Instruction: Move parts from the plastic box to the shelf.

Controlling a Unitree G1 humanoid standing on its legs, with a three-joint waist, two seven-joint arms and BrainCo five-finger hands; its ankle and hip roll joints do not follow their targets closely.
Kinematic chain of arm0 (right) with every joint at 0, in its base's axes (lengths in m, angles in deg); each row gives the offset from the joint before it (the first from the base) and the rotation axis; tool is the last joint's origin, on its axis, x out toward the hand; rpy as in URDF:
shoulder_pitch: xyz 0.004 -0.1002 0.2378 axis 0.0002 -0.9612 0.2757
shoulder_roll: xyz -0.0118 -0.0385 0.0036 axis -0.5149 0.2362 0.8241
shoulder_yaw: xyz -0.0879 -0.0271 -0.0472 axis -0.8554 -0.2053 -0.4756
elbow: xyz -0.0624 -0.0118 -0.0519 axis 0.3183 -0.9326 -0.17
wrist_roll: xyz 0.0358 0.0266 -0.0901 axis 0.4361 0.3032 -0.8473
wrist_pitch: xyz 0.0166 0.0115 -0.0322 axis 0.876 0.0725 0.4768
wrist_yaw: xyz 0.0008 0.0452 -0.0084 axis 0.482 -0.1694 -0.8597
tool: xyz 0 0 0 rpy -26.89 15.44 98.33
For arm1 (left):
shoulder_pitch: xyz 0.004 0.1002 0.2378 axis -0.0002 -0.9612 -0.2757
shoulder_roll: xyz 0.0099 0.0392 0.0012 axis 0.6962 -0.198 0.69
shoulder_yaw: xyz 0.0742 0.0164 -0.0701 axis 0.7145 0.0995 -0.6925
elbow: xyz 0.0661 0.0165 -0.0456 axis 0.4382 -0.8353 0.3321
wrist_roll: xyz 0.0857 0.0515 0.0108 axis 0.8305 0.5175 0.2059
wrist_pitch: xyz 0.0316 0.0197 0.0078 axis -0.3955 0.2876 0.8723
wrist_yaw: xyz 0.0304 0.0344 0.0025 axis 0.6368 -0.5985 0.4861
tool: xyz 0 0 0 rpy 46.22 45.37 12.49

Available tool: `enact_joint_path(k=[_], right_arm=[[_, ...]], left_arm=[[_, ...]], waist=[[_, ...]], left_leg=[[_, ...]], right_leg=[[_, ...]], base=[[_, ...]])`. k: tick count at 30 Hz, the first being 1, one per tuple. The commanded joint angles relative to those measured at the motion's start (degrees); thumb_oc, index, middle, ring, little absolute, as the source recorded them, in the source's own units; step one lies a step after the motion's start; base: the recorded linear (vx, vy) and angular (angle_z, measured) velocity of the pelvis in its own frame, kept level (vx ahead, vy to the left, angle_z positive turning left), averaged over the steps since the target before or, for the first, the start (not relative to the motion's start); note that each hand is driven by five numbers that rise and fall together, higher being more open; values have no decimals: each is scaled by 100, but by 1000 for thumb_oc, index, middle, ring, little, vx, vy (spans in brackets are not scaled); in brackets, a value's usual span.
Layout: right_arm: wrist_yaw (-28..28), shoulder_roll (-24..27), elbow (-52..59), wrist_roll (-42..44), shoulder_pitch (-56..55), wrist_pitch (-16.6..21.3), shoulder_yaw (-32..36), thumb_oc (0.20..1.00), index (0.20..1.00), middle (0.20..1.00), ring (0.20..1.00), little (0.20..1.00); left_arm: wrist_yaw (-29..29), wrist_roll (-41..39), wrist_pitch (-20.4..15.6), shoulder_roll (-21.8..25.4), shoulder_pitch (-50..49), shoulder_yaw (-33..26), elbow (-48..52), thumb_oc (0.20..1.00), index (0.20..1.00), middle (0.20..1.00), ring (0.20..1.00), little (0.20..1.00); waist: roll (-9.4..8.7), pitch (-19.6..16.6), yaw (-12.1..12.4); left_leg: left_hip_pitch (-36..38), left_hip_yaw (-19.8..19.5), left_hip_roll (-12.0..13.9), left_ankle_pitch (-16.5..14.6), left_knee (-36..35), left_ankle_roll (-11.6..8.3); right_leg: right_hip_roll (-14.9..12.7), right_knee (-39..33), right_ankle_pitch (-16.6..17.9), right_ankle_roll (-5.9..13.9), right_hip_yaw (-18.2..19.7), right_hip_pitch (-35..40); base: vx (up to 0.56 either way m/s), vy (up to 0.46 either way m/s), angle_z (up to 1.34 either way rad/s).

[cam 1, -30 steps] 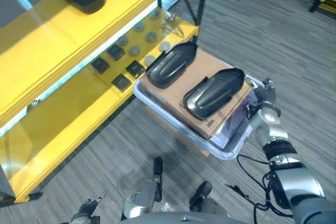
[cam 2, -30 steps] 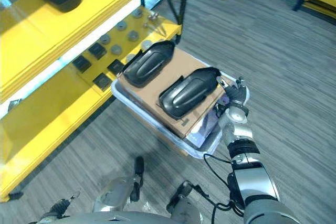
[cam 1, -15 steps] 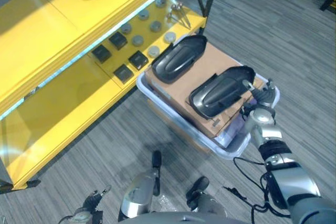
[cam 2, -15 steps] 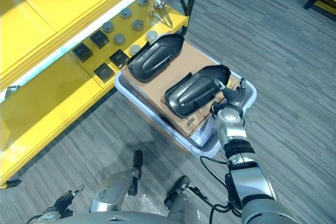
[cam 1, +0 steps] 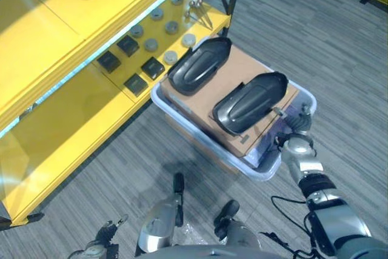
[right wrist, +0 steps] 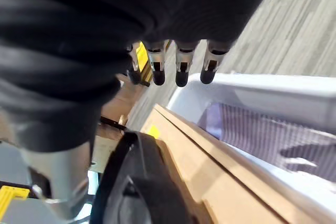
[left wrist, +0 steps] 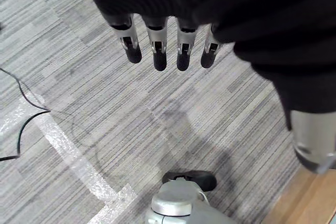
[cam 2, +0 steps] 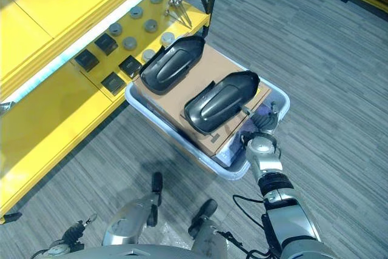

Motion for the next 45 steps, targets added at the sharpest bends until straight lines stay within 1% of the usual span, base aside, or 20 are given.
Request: enact_joint_path(k=[1,7,10,12,15,16,17,18,19,23,30,32,34,35,36,39,41,43,44,45], right_arm=[[-21,52,-100,24,171,192,-176,1000,1000,1000,1000,1000],[62,-57,-205,-56,263,143,-306,1000,1000,1000,1000,1000],[176,-133,-251,-128,350,-106,-419,1000,1000,1000,1000,1000],[284,-204,-262,-124,329,-354,-509,1000,1000,1000,1000,1000],[428,-371,-435,-120,149,-435,-615,1000,1000,1000,1000,1000],[453,-446,-561,-93,32,-379,-651,896,896,896,896,896],[453,-475,-654,-133,-18,-355,-669,586,586,586,586,586],[463,-487,-727,-114,-58,-320,-682,423,423,423,423,423],[482,-494,-782,-69,-82,-298,-688,200,200,200,200,200],[584,-511,-986,108,-288,-48,-579,200,200,200,200,200],[515,-386,-1058,499,-583,446,-197,200,200,200,200,200],[510,-310,-911,615,-696,717,-12,200,200,200,200,200],[542,-277,-776,681,-754,881,84,200,200,200,200,200],[563,-233,-475,692,-848,918,215,200,200,200,200,200],[605,-226,-381,667,-883,948,247,200,200,200,200,200],[683,-107,448,453,-1165,938,536,200,200,200,200,200],[648,-29,844,362,-1322,877,694,200,200,200,200,200],[517,116,1332,268,-1507,780,955,200,200,200,200,200],[507,126,1382,260,-1533,751,978,200,200,200,200,200],[403,191,1632,244,-1625,671,1083,200,200,200,200,200]], left_arm=[[34,-215,-28,65,55,296,-54,1000,1000,1000,1000,1000],[18,-313,11,43,131,382,-40,1000,1000,1000,1000,1000],[9,-370,46,34,181,450,-11,1000,1000,1000,1000,1000],[3,-429,61,13,200,492,15,1000,1000,1000,1000,1000],[-28,-462,35,-36,203,541,39,1000,1000,1000,1000,1000],[-32,-461,10,-63,210,572,45,1000,1000,1000,1000,1000],[-23,-478,9,-71,227,601,55,1000,1000,1000,1000,1000],[-21,-495,15,-72,243,619,65,1000,1000,1000,1000,1000],[-17,-498,11,-74,256,632,66,1000,1000,1000,1000,1000],[22,-571,6,-78,310,708,116,1000,1000,1000,1000,1000],[-5,-683,-102,-66,301,776,196,1000,1000,1000,1000,1000],[-75,-798,-236,-59,235,722,217,1000,1000,1000,1000,1000],[-157,-896,-360,-48,207,684,241,1000,1000,1000,1000,1000],[-283,-1015,-451,-34,181,594,366,1000,1000,1000,1000,1000],[-315,-1050,-452,-27,173,574,422,1000,1000,1000,1000,1000],[-583,-1207,-411,75,166,364,1225,1000,1000,1000,1000,1000],[-642,-1310,-272,136,122,336,1744,1000,1000,1000,1000,1000],[-776,-1418,-63,301,86,343,2694,1000,1000,1000,1000,1000],[-733,-1454,38,330,76,359,2840,1000,1000,1000,1000,1000],[-814,-1649,324,469,101,416,3477,1000,1000,1000,1000,1000]], waist=[[-70,-58,114],[-19,-13,111],[7,25,103],[14,49,87],[37,81,61],[44,91,46],[46,94,38],[49,100,31],[51,105,26],[40,95,-37],[11,34,-167],[-18,-44,-216],[-39,-89,-244],[-71,-164,-291],[-78,-180,-302],[-145,-339,-401],[-179,-424,-453],[-221,-569,-525],[-224,-583,-526],[-243,-693,-574]], left_leg=[[-278,58,395,-331,202,-445],[-322,68,345,-336,178,-437],[-367,74,321,-337,179,-434],[-393,83,311,-337,186,-430],[-419,89,305,-345,193,-425],[-425,97,302,-346,187,-421],[-438,102,301,-347,187,-417],[-442,107,300,-347,182,-415],[-441,107,299,-348,176,-412],[-429,129,299,-361,167,-404],[-308,196,311,-402,163,-388],[-173,232,329,-416,139,-397],[-86,247,336,-418,112,-402],[43,275,346,-423,69,-405],[83,283,349,-424,56,-406],[350,333,372,-452,-3,-390],[472,351,378,-474,-22,-385],[654,377,380,-519,-41,-365],[685,380,381,-523,-47,-364],[845,401,384,-547,-75,-350]], right_leg=[[-479,-193,24,467,344,-26],[-529,-171,32,474,363,-115],[-562,-120,33,489,393,-209],[-575,-80,26,489,419,-266],[-600,-36,27,489,454,-336],[-610,-30,36,492,460,-361],[-617,-22,43,494,466,-386],[-619,-23,53,498,476,-399],[-619,-24,60,501,487,-408],[-637,13,86,520,531,-471],[-630,55,114,535,613,-476],[-614,15,129,547,616,-372],[-594,-26,142,556,615,-294],[-574,-74,155,571,623,-190],[-569,-89,160,574,624,-157],[-542,-198,218,612,652,62],[-528,-255,250,632,666,167],[-501,-352,298,653,690,331],[-496,-366,305,656,694,359],[-471,-441,340,667,730,493]], base=[[-32,59,2],[-27,42,3],[-24,25,1],[-32,32,0],[-36,30,3],[-49,19,3],[-47,3,4],[-36,-7,7],[-28,-11,7],[-27,-20,5],[-2,-20,3],[40,-49,0],[63,-58,-2],[81,-62,-4],[122,-76,-7],[110,-67,-12],[99,-67,-9],[103,-80,-7],[123,-80,-3],[137,-74,-5]])
